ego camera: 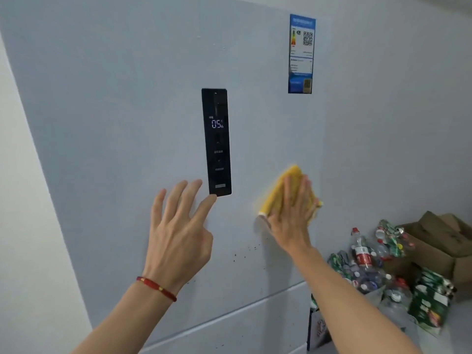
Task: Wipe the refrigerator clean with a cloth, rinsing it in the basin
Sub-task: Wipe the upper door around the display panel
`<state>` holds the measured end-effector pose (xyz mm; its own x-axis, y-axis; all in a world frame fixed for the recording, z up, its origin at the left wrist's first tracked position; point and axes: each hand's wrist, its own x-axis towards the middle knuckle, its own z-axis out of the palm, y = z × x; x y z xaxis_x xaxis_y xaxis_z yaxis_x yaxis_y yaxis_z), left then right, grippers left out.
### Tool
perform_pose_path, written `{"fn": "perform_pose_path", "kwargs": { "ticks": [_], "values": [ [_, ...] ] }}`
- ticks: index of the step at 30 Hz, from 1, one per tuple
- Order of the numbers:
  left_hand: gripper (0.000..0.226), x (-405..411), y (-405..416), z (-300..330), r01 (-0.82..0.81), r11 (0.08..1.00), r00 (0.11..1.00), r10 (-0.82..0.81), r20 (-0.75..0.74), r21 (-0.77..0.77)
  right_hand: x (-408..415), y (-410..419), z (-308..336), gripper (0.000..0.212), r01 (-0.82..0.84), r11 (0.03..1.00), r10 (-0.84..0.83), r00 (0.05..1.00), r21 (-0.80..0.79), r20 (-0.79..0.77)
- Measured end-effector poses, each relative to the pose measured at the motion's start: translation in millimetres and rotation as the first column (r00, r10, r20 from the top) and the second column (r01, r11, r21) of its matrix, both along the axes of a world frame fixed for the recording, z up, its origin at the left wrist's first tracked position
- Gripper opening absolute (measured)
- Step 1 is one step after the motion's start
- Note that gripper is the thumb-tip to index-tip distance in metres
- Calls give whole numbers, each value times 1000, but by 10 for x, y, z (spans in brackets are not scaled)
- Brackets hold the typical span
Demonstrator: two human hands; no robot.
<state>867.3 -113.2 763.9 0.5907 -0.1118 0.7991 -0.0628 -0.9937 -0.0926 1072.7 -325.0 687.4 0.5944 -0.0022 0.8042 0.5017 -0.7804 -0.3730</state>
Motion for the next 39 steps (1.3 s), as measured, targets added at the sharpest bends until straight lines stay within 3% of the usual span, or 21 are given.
{"fn": "perform_pose_path", "kwargs": {
  "ticks": [2,4,6,8,11,14,16,20,23,25,26,30,31,33,35,37,39],
  "values": [
    [65,-10,54,6,-70,996,997,71,-27,51,133,-236,77,95,-21,961,66,986,277,-154],
    [65,-33,91,7,-92,992,996,92,2,83,124,-170,61,86,30,831,134,959,555,-252],
    [61,-53,65,-8,-62,994,997,58,50,90,13,110,-49,76,107,772,107,950,627,-293],
    [57,-26,-40,1,11,999,995,-15,103,37,-179,444,-172,82,108,842,54,958,528,-282],
    [52,84,-187,-20,82,997,991,-81,109,-10,-477,754,-161,85,-58,979,81,990,195,-113],
    [52,176,-238,-21,98,995,990,-96,103,-23,-308,506,216,79,-123,978,150,976,-169,158],
    [51,175,-225,-18,82,996,991,-79,109,-25,-18,211,483,79,-83,969,135,967,-232,215],
    [48,21,-6,-55,49,998,993,-44,113,-40,277,-188,330,83,-39,984,35,999,174,31],
    [45,-236,321,-200,-2,988,990,23,139,-152,173,-44,-24,82,52,825,97,968,563,-232],
    [42,-390,508,-300,-23,968,981,69,179,-250,8,244,-200,76,139,719,110,945,681,-309],
    [41,-454,585,-350,-35,959,978,91,190,-281,-119,438,-271,74,148,716,101,945,683,-310],
    [48,-501,756,-471,-93,935,968,165,188,-344,-785,1451,-486,98,124,869,-10,972,478,-234],
    [50,-461,739,-473,-89,931,968,164,188,-354,-979,1697,-524,100,118,914,-45,980,387,-193],
    [50,-363,651,-455,-52,931,973,128,191,-360,-1300,2044,-665,91,-44,989,51,998,139,-47],
    [46,-283,555,-464,2,928,979,73,188,-373,-1327,2013,-812,85,-189,969,208,972,-160,111],
    [44,-274,524,-515,40,930,981,33,193,-365,-1032,1626,-874,92,-172,917,268,934,-360,236],
    [43,-351,589,-620,46,933,979,28,201,-356,-690,1148,-895,97,-92,922,187,956,-377,225]
  ]
}}
